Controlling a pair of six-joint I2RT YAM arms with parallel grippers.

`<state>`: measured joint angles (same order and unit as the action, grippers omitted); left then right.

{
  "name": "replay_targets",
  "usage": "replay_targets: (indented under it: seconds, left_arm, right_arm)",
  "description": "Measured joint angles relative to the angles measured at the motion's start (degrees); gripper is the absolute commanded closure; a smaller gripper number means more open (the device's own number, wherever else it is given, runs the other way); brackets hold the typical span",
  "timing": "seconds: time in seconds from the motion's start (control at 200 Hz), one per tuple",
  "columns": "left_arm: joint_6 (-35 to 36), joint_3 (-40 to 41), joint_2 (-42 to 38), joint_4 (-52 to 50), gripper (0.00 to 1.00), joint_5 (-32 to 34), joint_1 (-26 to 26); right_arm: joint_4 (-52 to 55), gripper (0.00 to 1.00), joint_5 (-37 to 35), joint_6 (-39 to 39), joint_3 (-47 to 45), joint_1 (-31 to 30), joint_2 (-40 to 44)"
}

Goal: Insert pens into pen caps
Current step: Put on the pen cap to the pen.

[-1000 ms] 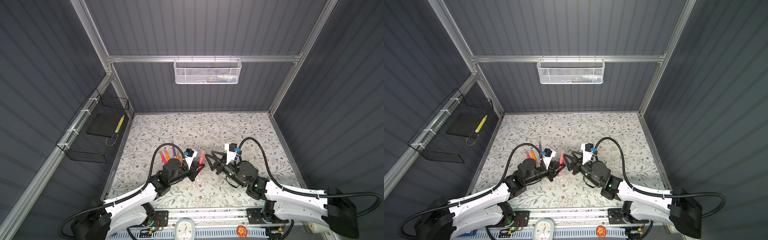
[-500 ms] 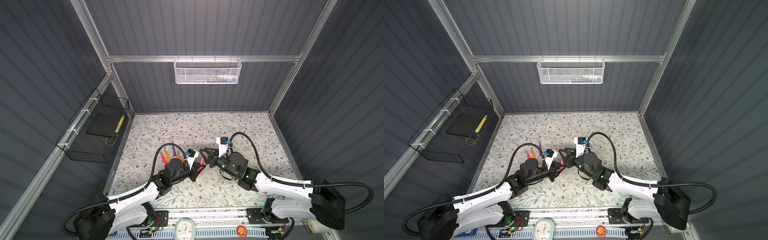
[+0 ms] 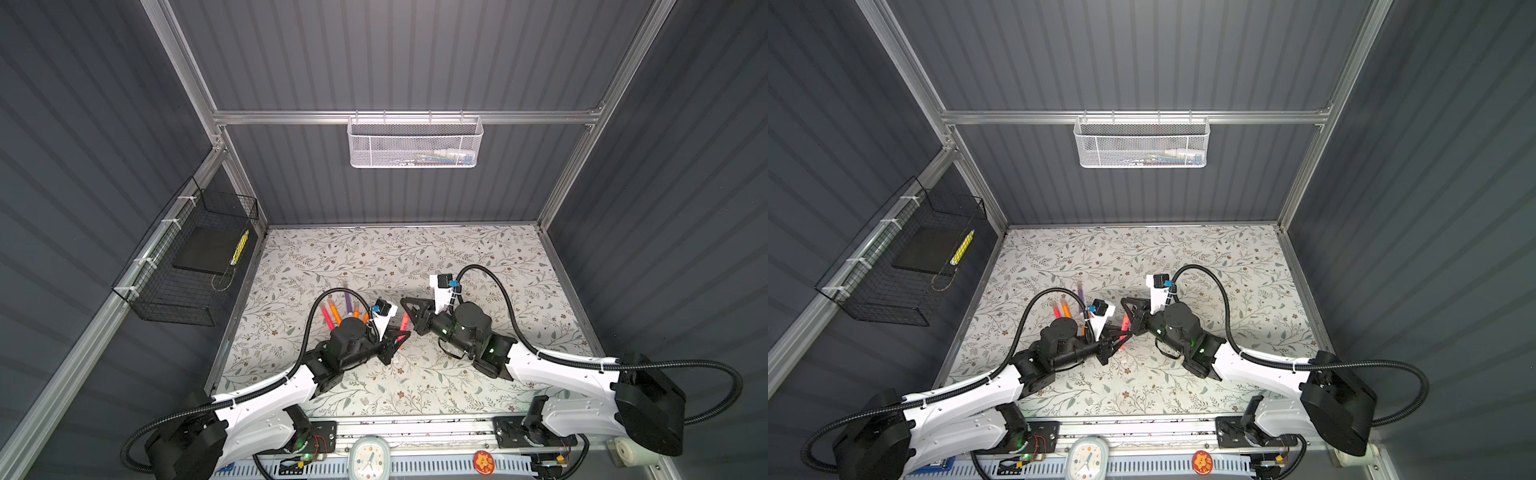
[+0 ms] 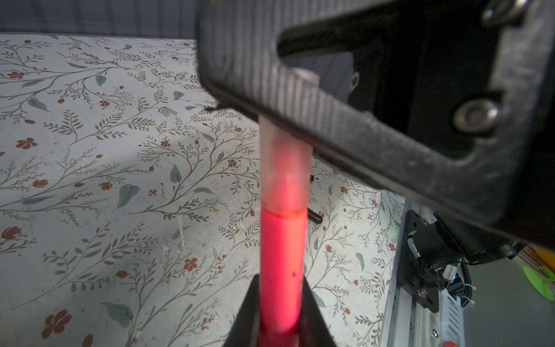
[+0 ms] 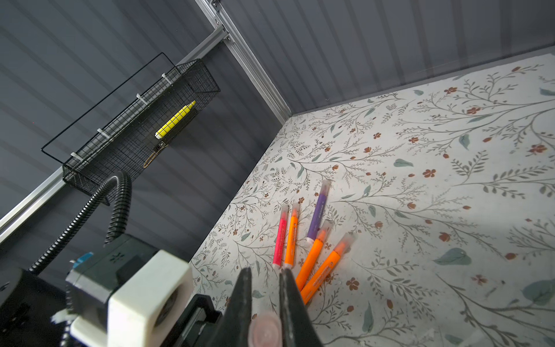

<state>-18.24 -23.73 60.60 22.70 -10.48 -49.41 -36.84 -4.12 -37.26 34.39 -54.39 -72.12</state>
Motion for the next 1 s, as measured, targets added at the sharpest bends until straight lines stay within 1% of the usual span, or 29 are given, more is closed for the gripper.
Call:
replay_targets:
  seconds: [0.24,0.535,0.715,0.845,1.0]
  left_arm:
    - [2.1,-1.8,-0.2,-5.0,1.00,0.8,-1.2]
    - [6.9,-6.7,-0.9,-13.4,1.00,3.1,-1.7]
    - [9.2,-9.4,-0.1,-18.0,1.00,1.2,2.1]
    - [10.9,-11.3,1.7,-21.2,1.00,0.5,4.0]
    - [12.4,-15.0,2.9,-25.9,1.00,-1.4,5.9]
  right_arm:
    - [-0.5,1.00,-0.5,-0.2,-3.0,-0.6,2.4]
    - [-4.6,1.00,-5.9,-0.2,-4.9,-3.1,3.3]
    - [-11.1,1.00,-10.6,-1.6,-4.7,-4.5,-1.5]
    - [-15.2,1.00,-12.5,-2.9,-4.5,-4.6,-5.6]
    - [-18.2,1.00,-14.0,-3.5,-4.1,-4.6,-7.2]
